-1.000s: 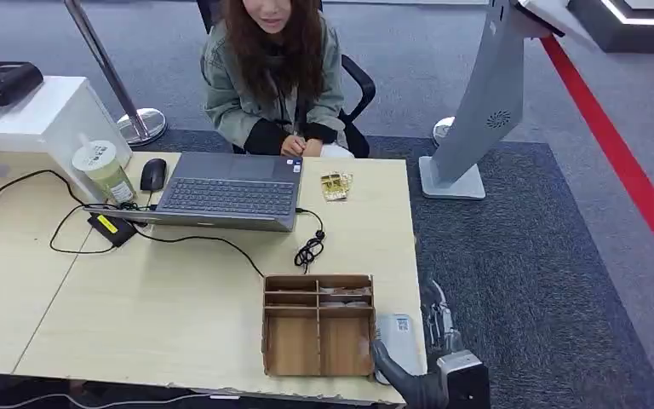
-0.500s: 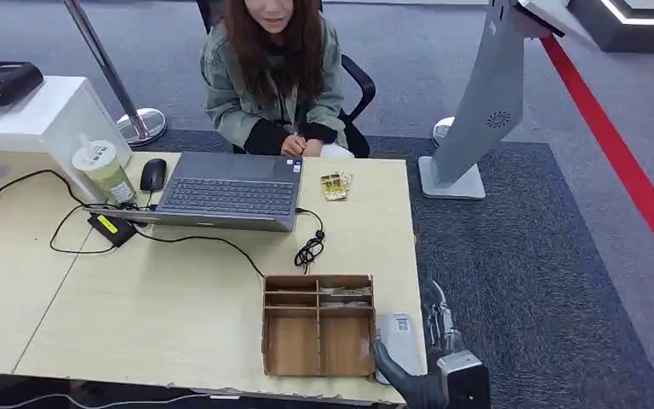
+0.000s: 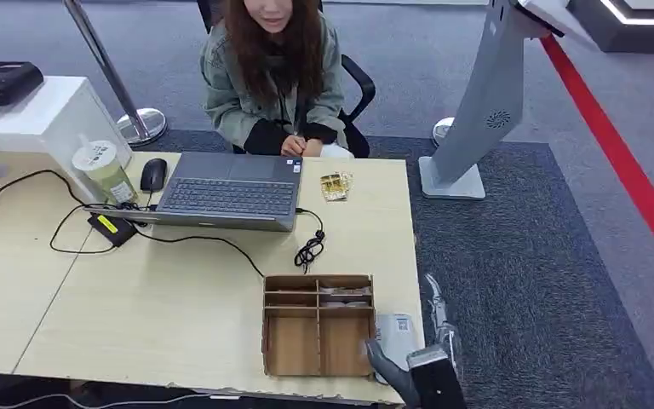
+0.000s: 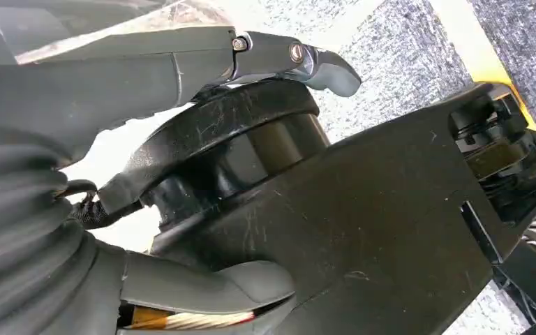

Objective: Pass the card to the sensor for recognition and then transmit it.

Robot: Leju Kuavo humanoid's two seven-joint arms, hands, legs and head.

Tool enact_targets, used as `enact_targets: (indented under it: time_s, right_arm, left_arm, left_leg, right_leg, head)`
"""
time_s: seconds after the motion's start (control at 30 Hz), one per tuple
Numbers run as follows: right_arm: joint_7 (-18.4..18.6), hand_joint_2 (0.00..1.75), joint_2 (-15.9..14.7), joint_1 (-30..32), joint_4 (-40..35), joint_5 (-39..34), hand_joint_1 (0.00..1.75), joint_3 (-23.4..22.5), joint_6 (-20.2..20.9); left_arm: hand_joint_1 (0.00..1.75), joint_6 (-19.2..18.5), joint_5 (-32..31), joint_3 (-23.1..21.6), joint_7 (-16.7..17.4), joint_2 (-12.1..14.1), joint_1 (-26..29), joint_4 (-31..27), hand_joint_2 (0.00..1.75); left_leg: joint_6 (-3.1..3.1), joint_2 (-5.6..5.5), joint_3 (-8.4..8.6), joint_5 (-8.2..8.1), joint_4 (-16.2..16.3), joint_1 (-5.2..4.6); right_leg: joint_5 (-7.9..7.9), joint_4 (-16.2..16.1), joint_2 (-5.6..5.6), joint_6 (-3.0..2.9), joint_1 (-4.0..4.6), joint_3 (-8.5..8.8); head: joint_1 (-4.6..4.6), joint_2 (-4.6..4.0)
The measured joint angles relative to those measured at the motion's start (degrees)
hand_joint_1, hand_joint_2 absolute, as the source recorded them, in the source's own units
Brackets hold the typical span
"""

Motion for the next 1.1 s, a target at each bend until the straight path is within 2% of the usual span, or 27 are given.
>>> enact_targets:
  time_s: [0.07,0.17,0.23,0.47,0.63,0.67,0.73,0.77,0.8,0.83,0.87,0.93,0.97,1.0,1.1]
  right_arm:
    - [4.6,1.75,-0.1,-1.2,-0.2,6.2,0.00,0.3,2.6]
    - [11.9,1.75,-0.2,-3.7,-0.2,15.2,0.00,1.3,9.1]
    - [14.5,1.75,-0.3,-5.4,-0.2,18.1,0.00,1.9,12.3]
    - [17.8,1.75,-0.4,-9.2,0.6,19.7,0.00,2.9,17.4]
    - [18.2,1.75,-0.2,-10.6,1.9,19.7,0.00,3.0,18.7]
    - [18.2,1.75,-0.2,-10.8,2.3,19.7,0.12,3.0,19.0]
    - [18.2,1.75,-0.1,-11.1,2.9,19.6,0.12,3.0,19.3]
    - [18.2,1.75,-0.1,-11.3,3.3,19.6,0.37,3.0,19.4]
    - [18.2,1.75,0.0,-11.4,3.6,19.5,0.49,3.0,19.4]
    - [18.2,1.75,0.0,-11.5,3.8,19.5,0.49,3.0,19.5]
    - [18.2,1.75,0.0,-11.6,4.1,19.5,0.91,3.0,19.6]
    - [18.2,1.75,0.1,-11.9,4.7,19.4,0.91,3.0,19.8]
    - [18.2,1.75,0.1,-12.0,5.1,19.5,1.22,2.9,19.9]
    - [18.2,1.75,0.2,-12.1,5.4,19.5,1.31,2.9,19.9]
    - [18.2,1.75,0.5,-12.4,6.5,19.6,1.33,2.8,20.2]
  left_arm:
    - [0.00,-0.2,-0.3,-0.1,0.1,0.0,0.0,0.0,1.75]
    - [0.00,-0.8,-0.9,-0.2,0.0,0.2,-0.1,0.0,1.75]
    - [0.00,-1.4,-1.1,-0.2,0.0,0.4,-0.1,0.0,1.75]
    - [0.00,-2.4,-1.9,-0.9,0.0,0.9,-0.2,0.0,1.75]
    - [0.00,-2.8,-2.0,-1.2,-0.1,1.1,-0.3,0.0,1.75]
    - [0.00,-2.9,-2.0,-1.3,-0.2,1.1,-0.3,0.0,1.75]
    - [0.00,-2.9,-2.0,-1.4,-0.2,1.1,-0.4,0.0,1.75]
    - [0.00,-2.9,-2.0,-1.4,-0.2,1.1,-0.4,0.0,1.75]
    - [0.00,-2.9,-2.0,-1.4,-0.2,1.1,-0.4,0.0,1.75]
    - [0.00,-2.9,-2.0,-1.5,-0.2,1.1,-0.4,0.0,1.75]
    - [0.00,-3.0,-2.0,-1.5,-0.2,1.1,-0.4,0.0,1.75]
    - [0.00,-3.0,-2.1,-1.5,-0.2,1.1,-0.4,0.0,1.75]
    - [0.00,-3.0,-2.1,-1.5,-0.2,1.1,-0.4,0.0,1.75]
    - [0.00,-3.1,-2.2,-1.5,-0.2,1.1,-0.4,0.0,1.75]
    - [0.00,-3.2,-2.3,-1.5,-0.2,1.2,-0.4,0.0,1.75]
  left_leg:
    - [0.00,0.00,0.02,0.00,0.0,0.00]
    - [0.00,0.00,0.04,0.00,0.0,0.00]
    - [0.00,-0.02,0.04,0.03,0.0,0.00]
    - [0.00,-0.02,0.02,0.03,0.0,0.01]
    - [0.00,-0.02,0.01,0.03,0.0,0.01]
    - [0.00,-0.02,0.01,0.03,0.0,0.01]
    - [0.00,-0.02,0.01,0.03,0.0,0.01]
    - [0.00,-0.02,0.01,0.03,0.0,0.01]
    - [0.00,-0.02,0.01,0.03,0.0,0.01]
    - [0.00,-0.02,0.01,0.03,0.0,0.01]
    - [-0.01,-0.02,0.01,0.03,0.0,0.01]
    - [0.00,-0.02,0.01,0.03,0.0,0.01]
    - [-0.01,-0.02,0.01,0.03,0.0,0.01]
    - [0.00,-0.02,0.01,0.03,0.0,0.01]
    - [0.00,-0.01,0.01,0.03,0.0,0.01]
  right_leg:
    - [0.00,0.0,0.00,0.00,0.00,0.02]
    - [0.00,0.0,0.00,0.00,0.00,0.02]
    - [0.00,0.0,0.00,0.00,0.00,0.03]
    - [0.00,0.0,0.00,0.00,0.00,0.03]
    - [0.00,0.0,0.00,0.00,0.01,0.02]
    - [0.00,0.0,0.00,0.00,0.01,0.02]
    - [0.00,0.0,0.00,0.00,0.01,0.03]
    - [0.00,0.0,0.00,0.00,0.01,0.02]
    - [0.00,0.0,0.00,0.00,0.01,0.03]
    - [0.00,0.0,0.00,0.00,0.01,0.02]
    - [0.00,0.0,0.00,0.00,0.01,0.02]
    - [0.00,0.0,0.00,0.00,0.01,0.02]
    - [0.00,0.0,0.00,0.00,0.01,0.02]
    - [0.00,0.0,0.00,0.00,0.01,0.02]
    - [0.00,0.0,0.00,0.00,0.01,0.02]
  head:
    - [0.00,0.00]
    - [0.00,0.00]
    - [0.00,0.00]
    - [0.02,0.00]
    - [0.02,0.00]
    - [0.02,0.00]
    - [0.02,0.00]
    - [0.02,0.00]
    - [0.00,0.00]
    - [0.02,0.00]
    - [0.00,0.00]
    - [0.02,0.00]
    - [0.02,0.00]
    - [0.00,0.00]
    - [0.00,0.00]
